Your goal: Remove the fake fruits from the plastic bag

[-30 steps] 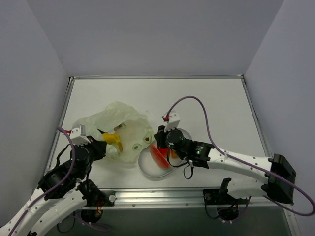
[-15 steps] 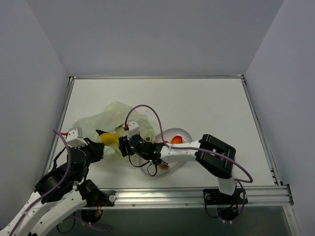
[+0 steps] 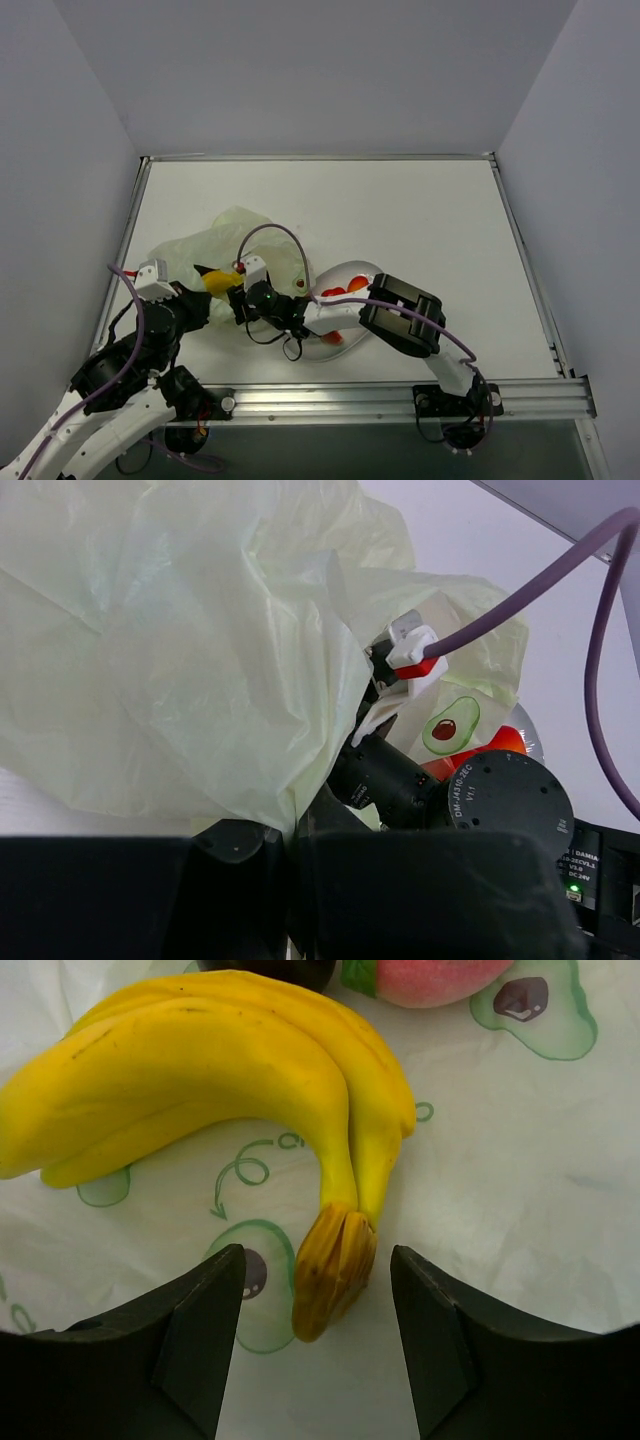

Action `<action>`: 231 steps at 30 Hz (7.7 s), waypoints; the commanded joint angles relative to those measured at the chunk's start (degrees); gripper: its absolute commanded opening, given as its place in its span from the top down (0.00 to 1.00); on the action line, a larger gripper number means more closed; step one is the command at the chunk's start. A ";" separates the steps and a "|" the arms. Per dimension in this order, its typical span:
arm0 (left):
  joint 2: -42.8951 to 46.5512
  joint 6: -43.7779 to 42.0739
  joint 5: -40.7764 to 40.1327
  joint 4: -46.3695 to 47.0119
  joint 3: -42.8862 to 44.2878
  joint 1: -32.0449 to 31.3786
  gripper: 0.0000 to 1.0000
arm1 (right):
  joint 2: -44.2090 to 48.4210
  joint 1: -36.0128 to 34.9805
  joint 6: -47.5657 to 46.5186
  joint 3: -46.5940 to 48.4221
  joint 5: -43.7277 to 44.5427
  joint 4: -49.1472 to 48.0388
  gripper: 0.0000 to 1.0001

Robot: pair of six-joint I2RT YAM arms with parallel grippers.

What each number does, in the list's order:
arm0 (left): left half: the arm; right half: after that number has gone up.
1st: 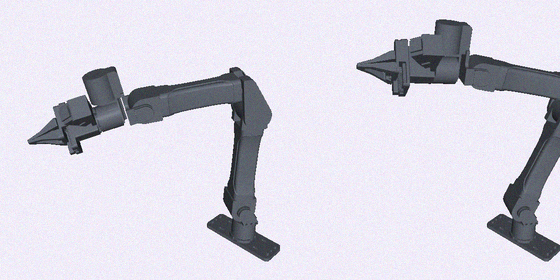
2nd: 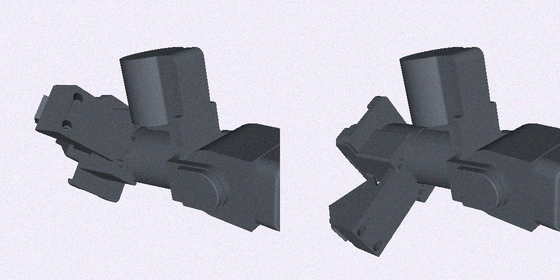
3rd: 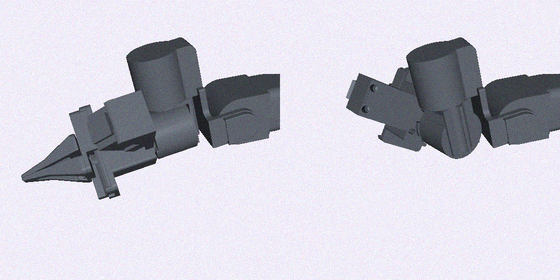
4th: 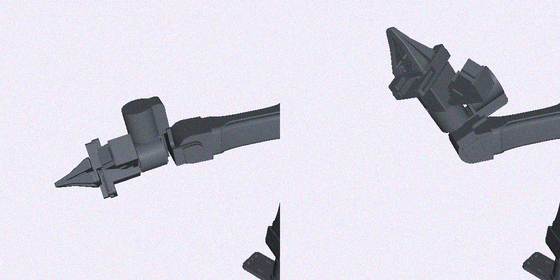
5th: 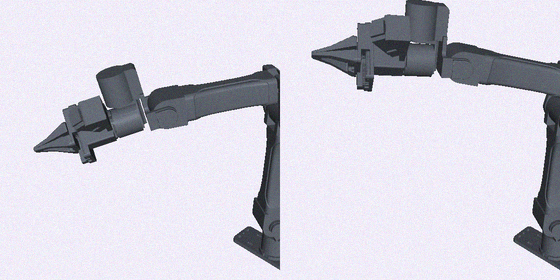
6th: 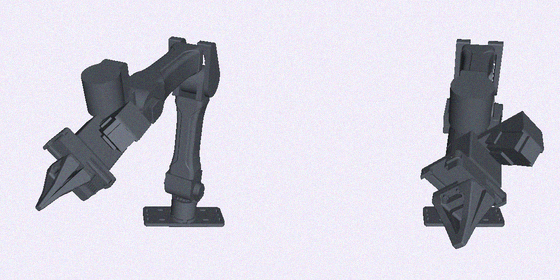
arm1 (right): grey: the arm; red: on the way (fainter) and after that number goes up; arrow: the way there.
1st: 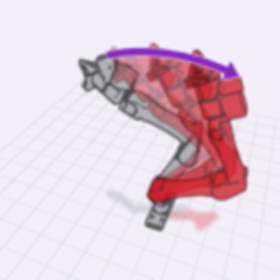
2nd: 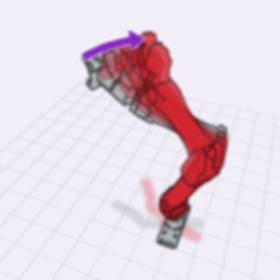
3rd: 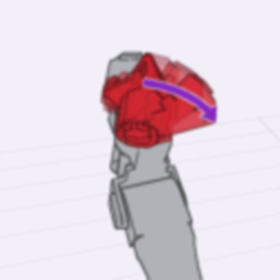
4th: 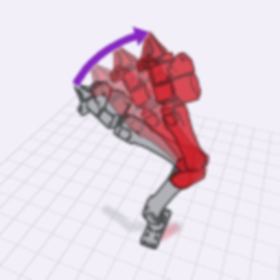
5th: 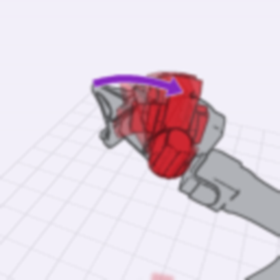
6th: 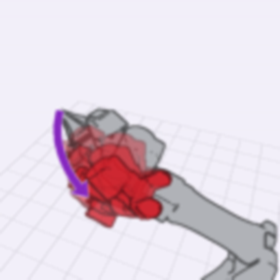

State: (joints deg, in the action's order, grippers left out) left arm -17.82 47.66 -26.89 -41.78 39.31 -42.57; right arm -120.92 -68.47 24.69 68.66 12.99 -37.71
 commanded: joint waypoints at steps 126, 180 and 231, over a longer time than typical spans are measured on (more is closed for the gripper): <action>-4.67 -1.08 -2.72 7.50 -0.29 0.38 0.97 | 30.07 3.60 -0.87 -15.51 0.20 3.18 0.91; -61.79 -13.99 30.68 7.50 26.08 50.92 0.27 | 6.85 4.65 -7.20 0.58 -0.16 -3.34 0.46; -52.14 -7.67 42.01 24.99 13.42 53.11 0.48 | 7.36 4.66 -5.53 -3.80 1.07 -0.61 0.08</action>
State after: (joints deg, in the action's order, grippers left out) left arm -71.99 39.46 15.64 -15.20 48.97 10.15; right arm -118.72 -63.16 20.18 65.69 11.40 -40.88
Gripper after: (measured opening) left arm 0.445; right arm 0.912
